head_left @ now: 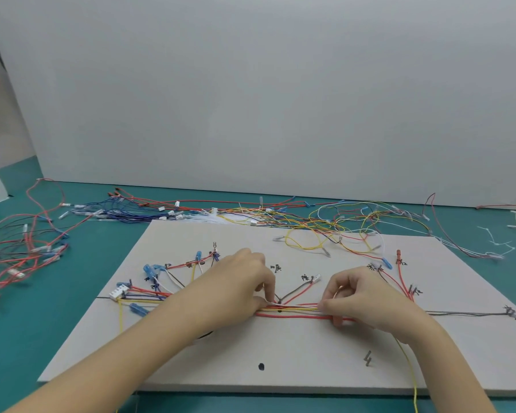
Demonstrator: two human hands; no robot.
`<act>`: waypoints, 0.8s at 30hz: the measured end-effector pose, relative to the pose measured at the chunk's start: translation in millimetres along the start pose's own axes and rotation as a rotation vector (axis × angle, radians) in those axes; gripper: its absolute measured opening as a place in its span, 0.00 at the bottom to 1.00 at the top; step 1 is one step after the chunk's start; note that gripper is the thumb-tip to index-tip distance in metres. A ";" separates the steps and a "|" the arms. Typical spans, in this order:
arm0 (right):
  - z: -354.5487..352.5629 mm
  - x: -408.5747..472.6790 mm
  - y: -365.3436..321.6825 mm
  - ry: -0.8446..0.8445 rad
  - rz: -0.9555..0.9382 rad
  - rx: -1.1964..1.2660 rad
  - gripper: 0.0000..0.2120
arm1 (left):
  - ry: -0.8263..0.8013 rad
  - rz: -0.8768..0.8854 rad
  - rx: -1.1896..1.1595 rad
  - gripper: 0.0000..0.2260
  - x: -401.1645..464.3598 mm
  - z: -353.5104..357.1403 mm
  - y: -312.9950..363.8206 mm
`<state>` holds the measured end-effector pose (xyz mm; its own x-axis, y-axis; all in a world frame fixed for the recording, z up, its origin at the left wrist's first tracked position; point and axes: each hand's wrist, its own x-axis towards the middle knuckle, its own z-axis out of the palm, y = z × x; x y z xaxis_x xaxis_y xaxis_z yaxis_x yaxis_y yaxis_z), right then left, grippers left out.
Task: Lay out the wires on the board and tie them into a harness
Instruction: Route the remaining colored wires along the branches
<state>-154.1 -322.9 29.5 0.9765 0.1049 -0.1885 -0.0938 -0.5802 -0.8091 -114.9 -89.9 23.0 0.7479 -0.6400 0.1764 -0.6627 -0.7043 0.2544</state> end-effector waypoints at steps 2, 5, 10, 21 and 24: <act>-0.4 -0.3 0.7 0.008 0.002 0.001 0.06 | -0.020 0.007 -0.050 0.10 2.8 3.8 2.1; -0.1 -0.5 0.8 0.003 0.018 -0.016 0.06 | -0.035 -0.006 -0.091 0.06 6.6 6.2 3.0; -0.6 1.2 2.4 0.022 0.011 -0.097 0.07 | -0.003 -0.095 -0.233 0.07 10.2 12.3 5.0; -3.7 -3.6 3.4 0.036 -0.120 0.004 0.07 | 0.063 -0.083 -0.242 0.15 7.6 23.3 -0.6; -6.8 -4.2 4.2 0.077 -0.141 0.003 0.06 | 0.022 -0.105 -0.288 0.23 7.7 23.4 -5.1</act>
<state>-157.3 -331.3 30.7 0.9920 0.1228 -0.0302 0.0444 -0.5619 -0.8260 -106.7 -98.4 0.8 0.8143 -0.5594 0.1548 -0.5462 -0.6482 0.5306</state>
